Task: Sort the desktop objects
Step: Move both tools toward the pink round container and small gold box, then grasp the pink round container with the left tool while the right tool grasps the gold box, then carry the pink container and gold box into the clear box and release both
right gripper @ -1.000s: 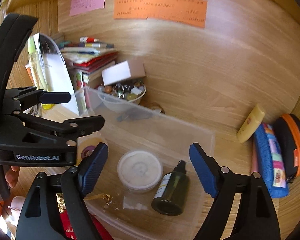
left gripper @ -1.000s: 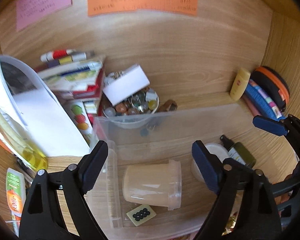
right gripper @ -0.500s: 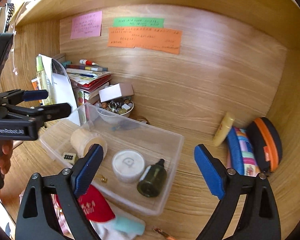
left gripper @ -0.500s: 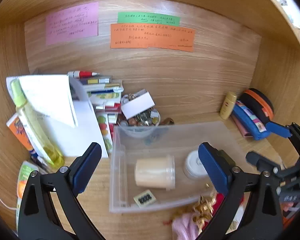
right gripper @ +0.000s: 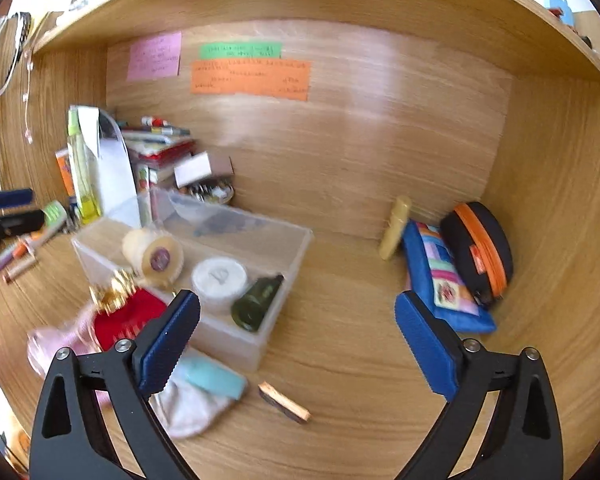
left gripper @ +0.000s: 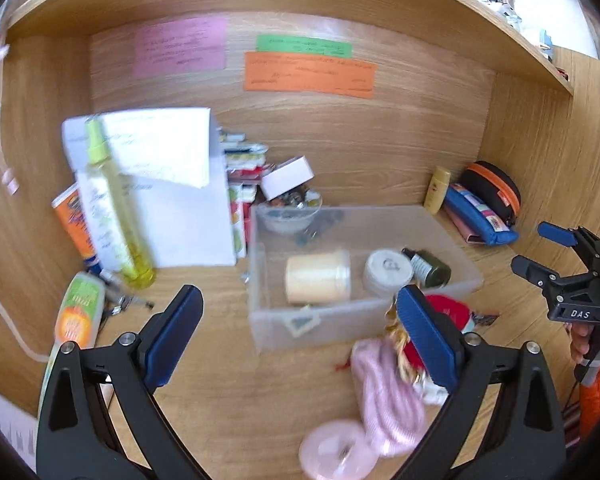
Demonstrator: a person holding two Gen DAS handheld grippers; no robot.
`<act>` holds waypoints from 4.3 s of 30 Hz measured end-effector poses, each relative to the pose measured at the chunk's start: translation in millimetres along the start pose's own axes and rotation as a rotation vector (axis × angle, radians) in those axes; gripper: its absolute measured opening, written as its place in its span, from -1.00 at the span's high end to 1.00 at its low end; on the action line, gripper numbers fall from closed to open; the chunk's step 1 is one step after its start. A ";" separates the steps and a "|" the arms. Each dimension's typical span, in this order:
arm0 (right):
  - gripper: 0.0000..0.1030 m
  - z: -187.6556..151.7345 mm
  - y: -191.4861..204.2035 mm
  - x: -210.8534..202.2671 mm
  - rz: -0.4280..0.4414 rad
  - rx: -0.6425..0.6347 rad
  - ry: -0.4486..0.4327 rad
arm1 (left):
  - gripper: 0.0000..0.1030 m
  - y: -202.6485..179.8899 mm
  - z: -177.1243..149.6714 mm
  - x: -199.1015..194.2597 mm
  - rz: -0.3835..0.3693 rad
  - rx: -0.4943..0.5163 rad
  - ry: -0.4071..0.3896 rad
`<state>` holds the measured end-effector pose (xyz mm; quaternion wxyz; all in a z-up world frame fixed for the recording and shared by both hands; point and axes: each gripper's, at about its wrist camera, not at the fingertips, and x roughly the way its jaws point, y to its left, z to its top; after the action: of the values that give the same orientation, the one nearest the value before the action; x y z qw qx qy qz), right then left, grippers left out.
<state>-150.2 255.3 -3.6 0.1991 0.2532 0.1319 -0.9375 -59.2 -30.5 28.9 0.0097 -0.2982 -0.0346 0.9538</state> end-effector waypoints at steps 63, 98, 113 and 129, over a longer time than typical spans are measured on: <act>0.35 -68.2 -8.6 62.3 0.079 0.075 0.297 | -0.23 8.0 -101.9 41.1 0.048 -0.107 0.271; 0.35 14.0 1.2 40.7 0.117 0.065 0.053 | -0.23 7.4 11.6 34.5 0.005 -0.056 0.009; 0.35 43.9 19.2 82.7 0.147 0.035 0.067 | -0.23 4.0 55.4 91.3 -0.060 -0.031 0.054; 0.35 52.6 29.0 154.5 0.098 -0.084 0.213 | -0.23 -1.4 63.6 163.8 -0.068 -0.008 0.203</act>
<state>-282.1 164.0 -45.3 0.2400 0.3490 0.1790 -0.8880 -230.0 -26.6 -12.0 0.0440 -0.3923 -0.0474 0.9176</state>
